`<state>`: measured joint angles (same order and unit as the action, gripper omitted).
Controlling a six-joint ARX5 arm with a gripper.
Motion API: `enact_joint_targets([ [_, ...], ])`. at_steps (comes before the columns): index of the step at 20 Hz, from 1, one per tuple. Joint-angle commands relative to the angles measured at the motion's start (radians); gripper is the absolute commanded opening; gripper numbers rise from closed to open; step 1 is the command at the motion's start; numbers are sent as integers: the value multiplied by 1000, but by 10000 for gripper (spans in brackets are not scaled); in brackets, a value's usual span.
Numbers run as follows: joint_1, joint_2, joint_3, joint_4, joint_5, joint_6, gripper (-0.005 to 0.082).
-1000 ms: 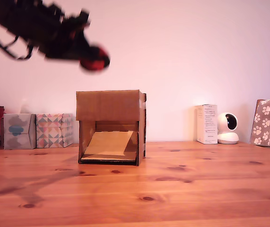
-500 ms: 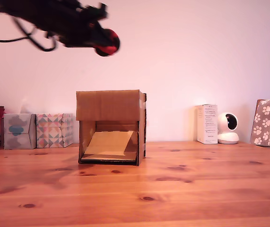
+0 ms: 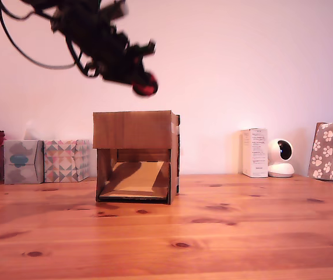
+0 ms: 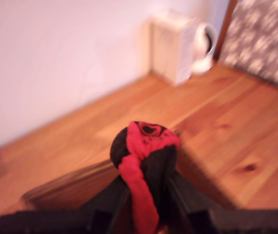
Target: Drop the footbag into the cardboard dice tower
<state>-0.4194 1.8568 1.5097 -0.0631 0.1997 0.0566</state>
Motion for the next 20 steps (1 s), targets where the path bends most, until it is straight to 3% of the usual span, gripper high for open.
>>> enact_joint_targets([
  [1, -1, 5, 11, 12, 1, 5, 39],
  [4, 3, 5, 12, 19, 1, 5, 62],
  [5, 3, 5, 12, 15, 2, 5, 167],
  [7, 3, 5, 12, 8, 3, 5, 553],
  [8, 3, 3, 13, 3, 3, 4, 691],
  [9, 3, 1, 13, -4, 2, 8, 728],
  [12, 1, -14, 13, -37, 2, 8, 726],
  [14, 1, -42, 13, -88, 2, 8, 701],
  [16, 1, -76, 13, -156, 2, 7, 557],
  [20, 1, -138, 13, -314, 13, 5, 4],
])
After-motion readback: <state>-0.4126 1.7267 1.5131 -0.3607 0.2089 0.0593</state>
